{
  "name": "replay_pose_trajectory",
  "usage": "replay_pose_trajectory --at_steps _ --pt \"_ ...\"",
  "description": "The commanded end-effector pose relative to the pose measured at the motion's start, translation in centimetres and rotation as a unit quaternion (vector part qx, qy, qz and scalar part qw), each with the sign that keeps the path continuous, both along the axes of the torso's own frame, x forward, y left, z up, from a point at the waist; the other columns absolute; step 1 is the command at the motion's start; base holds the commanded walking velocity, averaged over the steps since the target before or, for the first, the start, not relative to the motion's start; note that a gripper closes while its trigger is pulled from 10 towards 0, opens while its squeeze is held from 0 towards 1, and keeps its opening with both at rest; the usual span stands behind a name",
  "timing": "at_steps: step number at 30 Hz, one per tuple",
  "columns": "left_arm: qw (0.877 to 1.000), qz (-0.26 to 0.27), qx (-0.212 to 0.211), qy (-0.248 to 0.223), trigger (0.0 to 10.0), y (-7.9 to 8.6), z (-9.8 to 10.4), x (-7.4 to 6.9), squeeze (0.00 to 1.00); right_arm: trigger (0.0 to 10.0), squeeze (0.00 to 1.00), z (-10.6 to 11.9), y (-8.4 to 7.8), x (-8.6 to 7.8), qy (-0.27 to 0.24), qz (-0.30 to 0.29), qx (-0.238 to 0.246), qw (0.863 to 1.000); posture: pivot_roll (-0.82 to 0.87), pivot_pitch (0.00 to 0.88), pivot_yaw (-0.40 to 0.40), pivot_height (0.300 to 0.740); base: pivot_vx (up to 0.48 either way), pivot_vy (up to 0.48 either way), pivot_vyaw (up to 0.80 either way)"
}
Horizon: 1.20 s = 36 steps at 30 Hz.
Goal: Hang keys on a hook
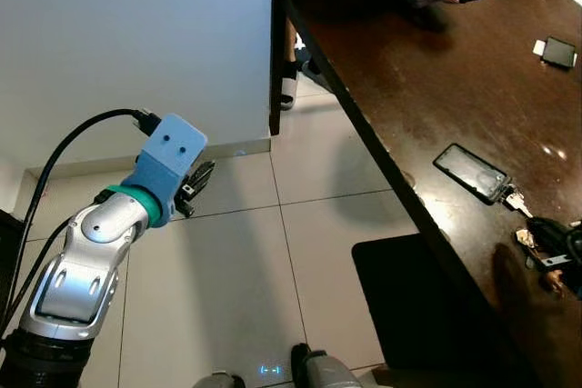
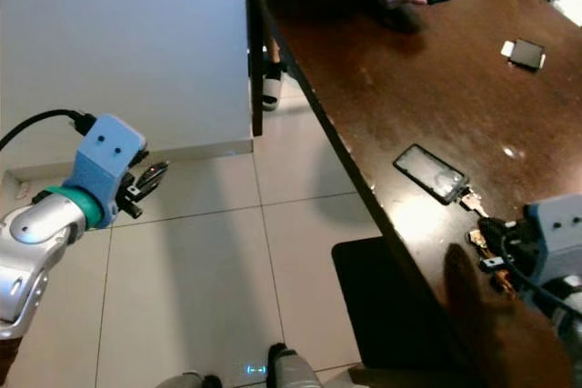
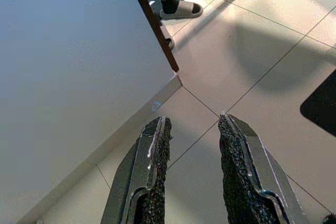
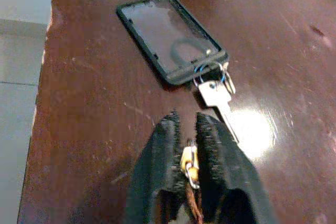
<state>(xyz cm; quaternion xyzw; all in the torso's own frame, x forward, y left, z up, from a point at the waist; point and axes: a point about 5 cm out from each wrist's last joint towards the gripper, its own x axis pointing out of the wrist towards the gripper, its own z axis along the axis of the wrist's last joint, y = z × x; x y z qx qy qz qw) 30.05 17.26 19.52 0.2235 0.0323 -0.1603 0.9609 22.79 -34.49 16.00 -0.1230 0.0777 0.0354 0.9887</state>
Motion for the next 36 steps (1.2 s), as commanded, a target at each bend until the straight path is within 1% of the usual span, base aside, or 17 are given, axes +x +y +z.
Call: replay_pose_trajectory --at_steps 1,3,5,10,13,15,18,19,24,25,26,27,30,31,32,35,36 --pt "1.000 0.001 0.003 0.019 10.0 0.1 -0.7 -0.1 0.00 10.0 1.00 -0.8 0.2 -0.2 0.015 -0.002 0.013 1.000 -0.04 0.195 0.088 0.740 0.000 0.000 0.00" --pt "1.000 0.001 0.003 0.019 10.0 0.1 -0.7 -0.1 0.00 10.0 1.00 -0.8 0.2 -0.2 0.015 -0.002 0.013 1.000 -0.04 0.195 0.088 0.740 0.000 0.000 0.00" --pt "1.000 0.006 0.003 0.019 10.0 0.4 -0.7 -0.2 0.00 10.0 1.00 -1.1 0.2 -0.6 0.029 -0.002 0.013 1.000 -0.04 0.198 0.086 0.740 0.000 0.000 0.00" --pt "1.000 0.007 0.003 0.020 10.0 0.4 -0.7 -0.2 0.00 10.0 1.00 -1.5 0.1 -0.9 0.039 -0.005 0.014 0.999 -0.04 0.202 0.089 0.740 0.000 0.000 0.00" --pt "1.000 0.007 0.002 0.019 10.0 0.4 -0.6 -0.1 0.00 10.0 1.00 -2.2 -0.2 -1.4 0.055 -0.013 0.013 0.998 -0.04 0.205 0.091 0.740 0.000 0.000 0.00" --pt "1.000 0.009 0.003 0.018 10.0 0.5 -0.5 0.0 0.00 10.0 1.00 -2.9 -0.8 -2.1 0.070 -0.030 0.006 0.997 -0.04 0.210 0.095 0.740 0.000 0.000 0.00" --pt "1.000 0.009 0.003 0.018 10.0 0.5 -0.5 0.0 0.00 10.0 1.00 -3.2 -1.1 -2.3 0.074 -0.037 0.002 0.997 -0.04 0.213 0.099 0.740 0.000 0.000 0.00" --pt "1.000 0.009 0.004 0.018 10.0 0.5 -0.5 0.0 0.00 10.0 0.00 -3.4 -1.2 -2.2 0.074 -0.043 0.000 0.996 -0.03 0.215 0.100 0.740 0.000 0.000 0.00" --pt "1.000 0.009 0.004 0.017 10.0 0.5 -0.3 0.0 0.00 10.0 0.00 -3.8 -1.3 -1.8 0.073 -0.053 -0.001 0.996 -0.02 0.217 0.101 0.740 0.000 0.000 0.00" --pt "1.000 0.010 0.004 0.017 10.0 0.6 -0.2 0.0 0.00 9.3 0.00 -3.9 -1.4 -1.8 0.074 -0.061 -0.005 0.995 -0.02 0.219 0.103 0.740 0.000 0.000 0.00" --pt "1.000 0.010 0.004 0.017 10.0 0.6 -0.2 0.0 0.00 9.3 0.00 -3.9 -1.4 -1.8 0.074 -0.061 -0.005 0.995 -0.02 0.219 0.103 0.740 0.000 0.000 0.00" --pt "1.000 0.012 0.004 0.017 10.0 0.6 -0.2 0.0 0.00 4.8 0.00 -4.0 -1.8 -1.7 0.072 -0.077 -0.011 0.994 -0.02 0.221 0.106 0.740 0.000 0.000 0.00" --pt "1.000 0.012 0.004 0.017 10.0 0.6 -0.2 0.0 0.00 4.8 0.00 -4.0 -1.8 -1.7 0.072 -0.077 -0.011 0.994 -0.02 0.221 0.106 0.740 0.000 0.000 0.00" --pt "1.000 0.013 0.004 0.017 10.0 0.7 -0.2 0.1 0.00 0.8 0.00 -4.0 -2.2 -1.6 0.069 -0.090 -0.015 0.993 -0.02 0.222 0.112 0.740 0.000 0.000 0.00" --pt "1.000 0.013 0.003 0.017 10.0 0.6 -0.2 0.1 0.00 0.0 0.00 -4.3 -2.3 -1.3 0.064 -0.100 -0.009 0.993 -0.01 0.224 0.115 0.740 0.000 0.000 0.00" --pt "1.000 0.013 0.003 0.017 10.0 0.6 -0.2 0.1 0.00 0.0 0.00 -4.3 -2.3 -1.3 0.064 -0.100 -0.009 0.993 -0.01 0.224 0.115 0.740 0.000 0.000 0.00" --pt "1.000 0.012 0.002 0.017 10.0 0.5 -0.1 0.2 0.00 0.0 0.00 -4.6 -2.2 -1.1 0.063 -0.105 -0.001 0.992 0.00 0.231 0.119 0.740 0.000 0.000 0.00"
